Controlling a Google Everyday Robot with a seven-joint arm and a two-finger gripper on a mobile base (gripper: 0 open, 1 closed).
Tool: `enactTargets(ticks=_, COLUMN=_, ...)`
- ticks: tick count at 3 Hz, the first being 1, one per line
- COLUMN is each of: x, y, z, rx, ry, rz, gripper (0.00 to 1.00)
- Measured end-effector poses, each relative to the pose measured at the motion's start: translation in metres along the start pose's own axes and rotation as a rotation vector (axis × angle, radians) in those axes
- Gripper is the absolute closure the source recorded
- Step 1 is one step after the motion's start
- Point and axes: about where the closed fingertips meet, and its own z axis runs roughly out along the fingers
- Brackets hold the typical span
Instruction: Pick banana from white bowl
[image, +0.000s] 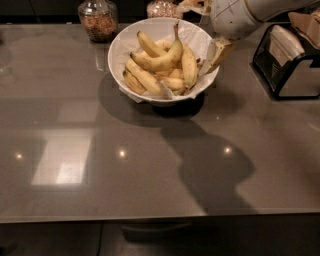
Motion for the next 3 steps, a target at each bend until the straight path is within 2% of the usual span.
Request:
enactTargets(ticks=1, x=0.005, y=-0.005, z=0.018, rx=0.000, ry=-0.023, rz=-0.009, gripper=0.36)
enactTargets(ticks=3, x=0.015, y=-0.008, z=0.060, rx=0.002, ry=-0.121, rz=0.020, gripper=0.38)
